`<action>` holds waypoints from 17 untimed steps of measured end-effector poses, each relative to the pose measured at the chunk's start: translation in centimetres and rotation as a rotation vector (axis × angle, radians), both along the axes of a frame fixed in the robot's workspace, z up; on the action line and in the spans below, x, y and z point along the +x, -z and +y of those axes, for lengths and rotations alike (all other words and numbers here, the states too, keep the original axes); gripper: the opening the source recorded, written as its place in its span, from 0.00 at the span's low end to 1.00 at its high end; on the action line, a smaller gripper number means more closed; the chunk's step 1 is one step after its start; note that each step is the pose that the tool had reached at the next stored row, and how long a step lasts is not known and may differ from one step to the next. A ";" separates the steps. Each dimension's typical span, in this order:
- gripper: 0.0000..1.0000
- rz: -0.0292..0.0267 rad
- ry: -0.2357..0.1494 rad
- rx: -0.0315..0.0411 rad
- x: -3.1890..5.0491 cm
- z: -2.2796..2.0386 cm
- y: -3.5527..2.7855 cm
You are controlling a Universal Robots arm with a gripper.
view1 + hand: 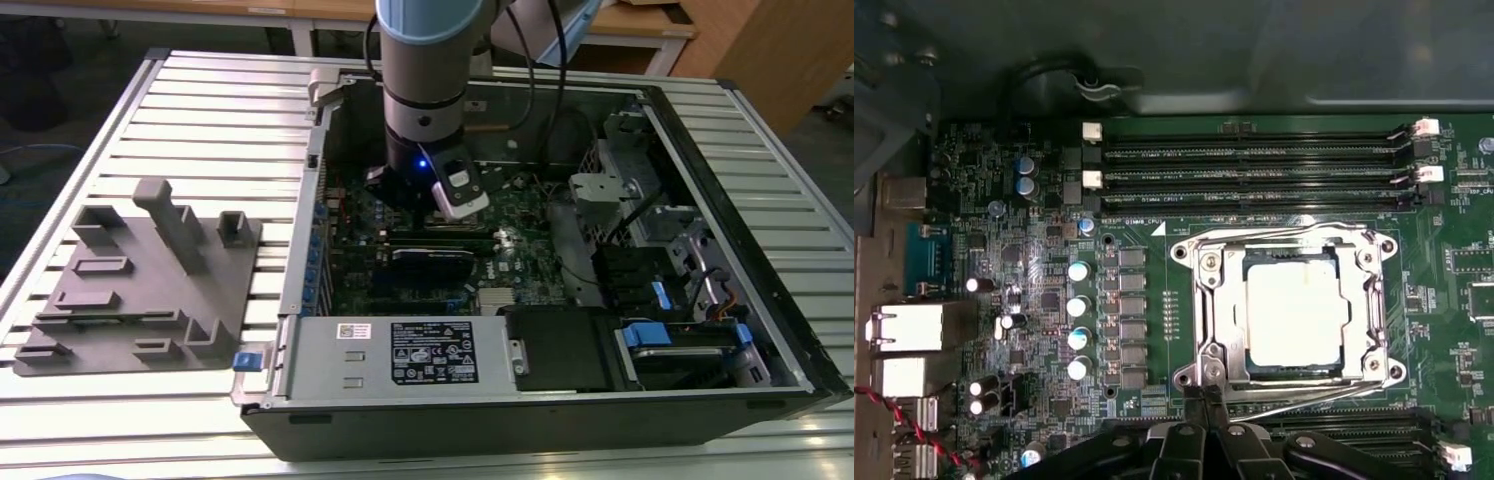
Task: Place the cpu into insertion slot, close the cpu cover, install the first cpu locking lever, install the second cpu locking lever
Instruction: 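Install the second cpu locking lever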
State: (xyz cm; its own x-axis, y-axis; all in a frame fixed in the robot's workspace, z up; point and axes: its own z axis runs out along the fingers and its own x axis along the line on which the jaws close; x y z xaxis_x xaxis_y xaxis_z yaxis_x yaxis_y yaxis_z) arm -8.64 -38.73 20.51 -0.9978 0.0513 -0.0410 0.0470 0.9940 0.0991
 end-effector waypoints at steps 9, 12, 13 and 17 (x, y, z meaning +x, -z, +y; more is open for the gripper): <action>0.11 0.0001 0.000 0.0260 0.00 -0.34 0.09; 0.11 0.0002 0.000 0.0427 0.00 -0.39 0.38; 0.11 0.0001 0.000 0.0478 0.00 -0.42 0.47; 0.11 -0.0001 0.000 0.0714 0.00 -0.51 0.79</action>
State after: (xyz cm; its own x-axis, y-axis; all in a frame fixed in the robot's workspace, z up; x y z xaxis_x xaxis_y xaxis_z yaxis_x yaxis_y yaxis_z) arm -8.64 -39.24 19.72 -0.9978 0.0541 -0.0373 0.0470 0.9844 0.1698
